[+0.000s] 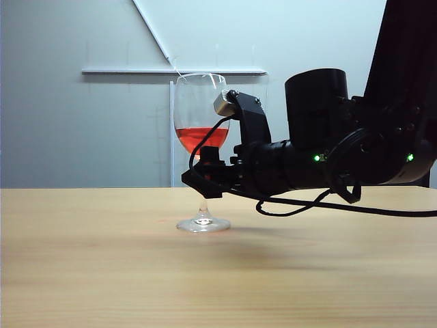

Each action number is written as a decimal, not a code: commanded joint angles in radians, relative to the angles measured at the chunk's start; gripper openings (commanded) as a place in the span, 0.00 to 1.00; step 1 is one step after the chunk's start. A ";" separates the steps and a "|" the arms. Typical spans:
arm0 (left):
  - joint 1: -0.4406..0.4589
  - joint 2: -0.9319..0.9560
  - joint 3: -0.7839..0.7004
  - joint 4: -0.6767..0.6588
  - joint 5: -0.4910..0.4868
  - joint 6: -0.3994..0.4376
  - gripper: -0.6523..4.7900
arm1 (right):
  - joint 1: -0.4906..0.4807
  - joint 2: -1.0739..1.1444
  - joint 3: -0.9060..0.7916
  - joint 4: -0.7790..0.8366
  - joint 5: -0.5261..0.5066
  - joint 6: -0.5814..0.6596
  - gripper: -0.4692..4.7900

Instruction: Gently pick up the goblet, rotate it counterclockwise for two full turns (viewing from above), and then place it back on the table.

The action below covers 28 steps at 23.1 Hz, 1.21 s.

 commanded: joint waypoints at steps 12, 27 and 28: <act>0.000 0.000 0.003 0.013 0.003 0.000 0.11 | 0.002 0.045 0.008 0.142 -0.002 0.043 0.58; 0.000 0.000 0.003 0.013 0.002 0.000 0.11 | 0.002 0.045 0.008 0.145 -0.003 0.044 0.26; 0.000 0.000 0.003 0.013 0.003 0.000 0.11 | 0.002 0.045 0.008 0.146 -0.003 0.045 0.25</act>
